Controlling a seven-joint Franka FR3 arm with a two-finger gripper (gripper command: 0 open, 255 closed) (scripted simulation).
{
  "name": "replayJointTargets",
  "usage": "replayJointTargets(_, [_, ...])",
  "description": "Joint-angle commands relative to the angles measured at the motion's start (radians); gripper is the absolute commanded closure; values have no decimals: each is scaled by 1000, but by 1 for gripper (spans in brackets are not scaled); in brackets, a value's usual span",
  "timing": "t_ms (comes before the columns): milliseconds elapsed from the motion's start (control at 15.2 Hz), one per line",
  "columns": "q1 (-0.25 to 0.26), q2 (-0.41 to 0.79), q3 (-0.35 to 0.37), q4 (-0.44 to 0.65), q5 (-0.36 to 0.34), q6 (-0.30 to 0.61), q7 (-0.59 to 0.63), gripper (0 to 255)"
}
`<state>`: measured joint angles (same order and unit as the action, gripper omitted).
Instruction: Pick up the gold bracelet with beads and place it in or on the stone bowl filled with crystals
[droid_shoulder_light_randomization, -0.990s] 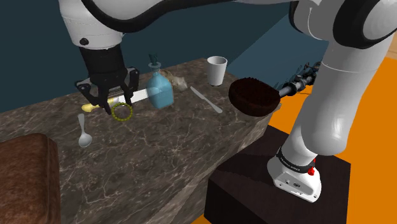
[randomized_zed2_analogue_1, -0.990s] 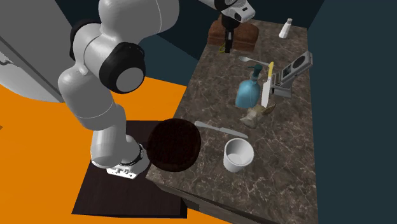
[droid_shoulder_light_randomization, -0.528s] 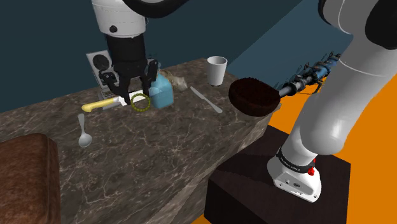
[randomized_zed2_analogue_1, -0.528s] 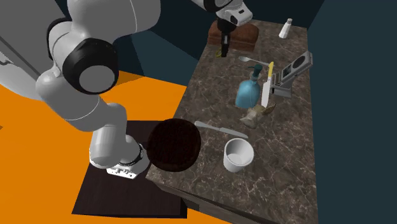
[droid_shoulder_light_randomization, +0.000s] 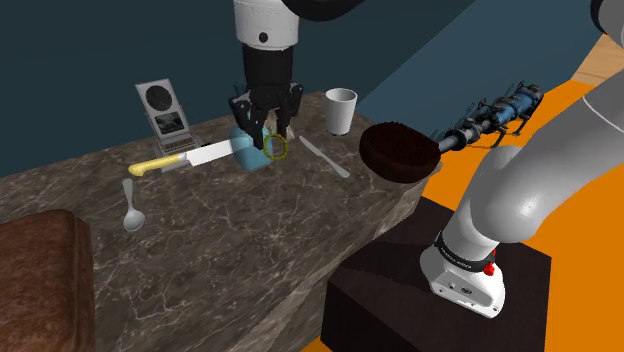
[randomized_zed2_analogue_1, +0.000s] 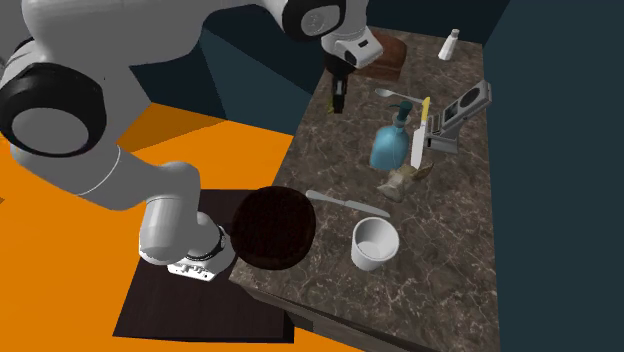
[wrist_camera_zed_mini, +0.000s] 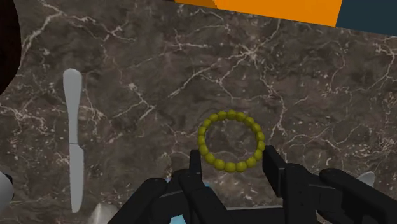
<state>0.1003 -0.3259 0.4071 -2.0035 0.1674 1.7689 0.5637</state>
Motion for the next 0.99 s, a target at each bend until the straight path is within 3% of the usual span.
replayJointTargets(0, [-3,-80,-41,-71,20,-12,-55,255])
replayJointTargets(462, [-14,-293,-174,-248,21,-66,-204,255])
replayJointTargets(924, [-44,-472,-313,-370,-39,-141,-346,255])
